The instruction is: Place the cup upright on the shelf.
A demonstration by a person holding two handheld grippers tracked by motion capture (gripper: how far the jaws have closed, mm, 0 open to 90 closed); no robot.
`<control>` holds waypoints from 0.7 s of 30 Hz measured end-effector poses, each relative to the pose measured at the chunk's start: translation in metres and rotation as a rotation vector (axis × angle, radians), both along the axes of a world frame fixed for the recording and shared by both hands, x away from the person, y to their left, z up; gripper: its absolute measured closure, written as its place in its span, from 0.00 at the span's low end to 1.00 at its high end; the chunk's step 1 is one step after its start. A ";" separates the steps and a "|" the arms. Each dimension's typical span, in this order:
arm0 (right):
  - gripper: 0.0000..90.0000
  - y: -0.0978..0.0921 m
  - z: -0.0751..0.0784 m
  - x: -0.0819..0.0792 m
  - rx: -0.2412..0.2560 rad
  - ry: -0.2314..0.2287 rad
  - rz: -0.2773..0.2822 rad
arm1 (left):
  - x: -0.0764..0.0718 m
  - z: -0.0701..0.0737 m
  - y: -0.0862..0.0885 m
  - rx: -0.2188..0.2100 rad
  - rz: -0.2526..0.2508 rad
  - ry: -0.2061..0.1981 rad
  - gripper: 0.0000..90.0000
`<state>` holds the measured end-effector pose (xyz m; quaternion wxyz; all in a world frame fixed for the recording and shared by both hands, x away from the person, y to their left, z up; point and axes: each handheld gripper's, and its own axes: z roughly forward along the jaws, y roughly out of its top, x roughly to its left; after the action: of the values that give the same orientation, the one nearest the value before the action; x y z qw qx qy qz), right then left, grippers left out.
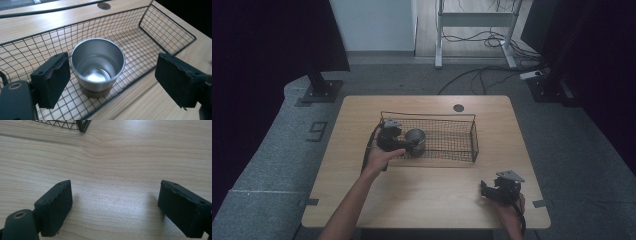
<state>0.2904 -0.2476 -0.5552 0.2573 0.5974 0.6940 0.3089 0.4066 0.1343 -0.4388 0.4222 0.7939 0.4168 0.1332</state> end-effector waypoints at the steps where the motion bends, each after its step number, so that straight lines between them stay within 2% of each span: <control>1: 0.13 0.000 0.000 0.000 -0.001 -0.001 0.001 | -0.004 0.000 0.001 0.002 -0.004 -0.004 0.15; 10: 0.13 0.000 0.000 0.000 0.001 -0.001 -0.001 | -0.029 -0.009 0.016 -0.015 -0.021 -0.007 0.16; 16: 0.14 0.000 0.000 0.000 0.001 -0.001 -0.001 | -0.051 -0.017 0.034 -0.028 -0.029 0.002 0.16; 21: 0.14 0.000 0.000 0.000 0.001 -0.001 -0.003 | -0.064 -0.023 0.043 -0.017 -0.035 0.007 0.16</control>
<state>0.2903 -0.2475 -0.5552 0.2578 0.5982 0.6928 0.3093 0.3429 0.1776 -0.4621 0.4296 0.7980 0.4054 0.1196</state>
